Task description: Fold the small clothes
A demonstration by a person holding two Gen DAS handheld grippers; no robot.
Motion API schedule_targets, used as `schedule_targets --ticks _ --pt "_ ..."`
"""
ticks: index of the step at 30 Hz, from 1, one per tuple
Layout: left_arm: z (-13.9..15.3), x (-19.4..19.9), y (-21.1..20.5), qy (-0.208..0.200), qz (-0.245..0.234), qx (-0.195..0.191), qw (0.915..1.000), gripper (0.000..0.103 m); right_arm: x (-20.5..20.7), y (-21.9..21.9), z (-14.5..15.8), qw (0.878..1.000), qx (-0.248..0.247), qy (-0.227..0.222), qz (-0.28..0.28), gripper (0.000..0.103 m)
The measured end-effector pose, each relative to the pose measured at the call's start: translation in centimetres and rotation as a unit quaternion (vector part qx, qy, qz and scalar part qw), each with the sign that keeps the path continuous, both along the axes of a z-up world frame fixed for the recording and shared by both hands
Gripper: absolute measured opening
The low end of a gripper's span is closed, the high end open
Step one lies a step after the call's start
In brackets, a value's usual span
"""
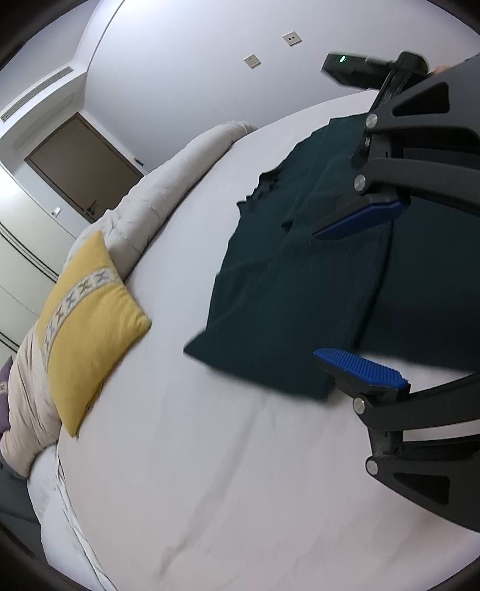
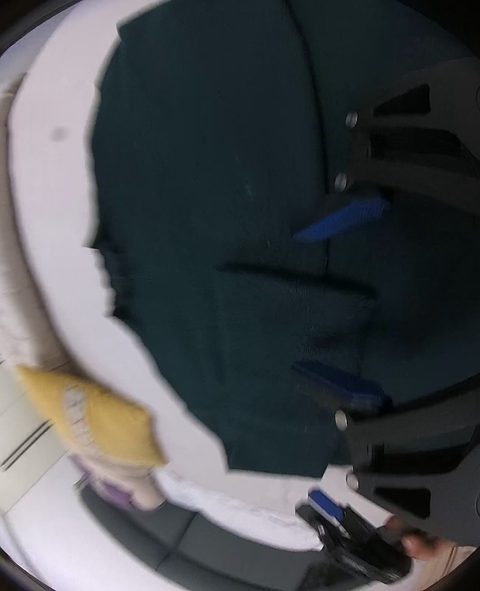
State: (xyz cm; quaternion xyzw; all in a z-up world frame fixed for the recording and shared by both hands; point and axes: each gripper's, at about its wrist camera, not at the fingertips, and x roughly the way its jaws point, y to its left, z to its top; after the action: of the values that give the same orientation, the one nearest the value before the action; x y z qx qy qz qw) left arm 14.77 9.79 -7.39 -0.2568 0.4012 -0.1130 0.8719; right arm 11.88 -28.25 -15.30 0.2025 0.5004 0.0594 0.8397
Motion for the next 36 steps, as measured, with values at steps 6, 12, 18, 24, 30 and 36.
schedule_targets --ticks 6,12,18,24,30,36 --pt "-1.0 -0.4 2.0 0.009 0.018 -0.006 0.9998 0.063 0.3 1.7 0.9 0.999 -0.046 -0.014 0.017 0.006" --pt "-0.8 1.1 3.0 0.01 0.038 0.001 0.9992 0.065 -0.7 -0.8 6.3 0.996 -0.05 -0.074 0.019 0.006" --pt "-0.9 4.5 1.7 0.026 0.036 0.053 0.9976 0.067 1.7 -6.3 4.3 0.997 -0.077 -0.024 -0.011 0.006" --pt "-2.3 9.2 -1.5 0.062 0.004 0.125 0.9902 0.067 1.7 -7.9 2.0 0.998 -0.055 -0.02 -0.02 0.006" --pt "-4.1 11.2 -3.6 0.082 -0.027 0.149 0.985 0.017 2.1 -8.2 1.3 0.998 -0.057 -0.02 -0.015 0.006" --pt "-3.1 10.0 -2.7 0.057 -0.009 0.146 0.9876 0.009 1.7 -8.7 3.0 0.998 -0.035 -0.045 -0.03 0.006"
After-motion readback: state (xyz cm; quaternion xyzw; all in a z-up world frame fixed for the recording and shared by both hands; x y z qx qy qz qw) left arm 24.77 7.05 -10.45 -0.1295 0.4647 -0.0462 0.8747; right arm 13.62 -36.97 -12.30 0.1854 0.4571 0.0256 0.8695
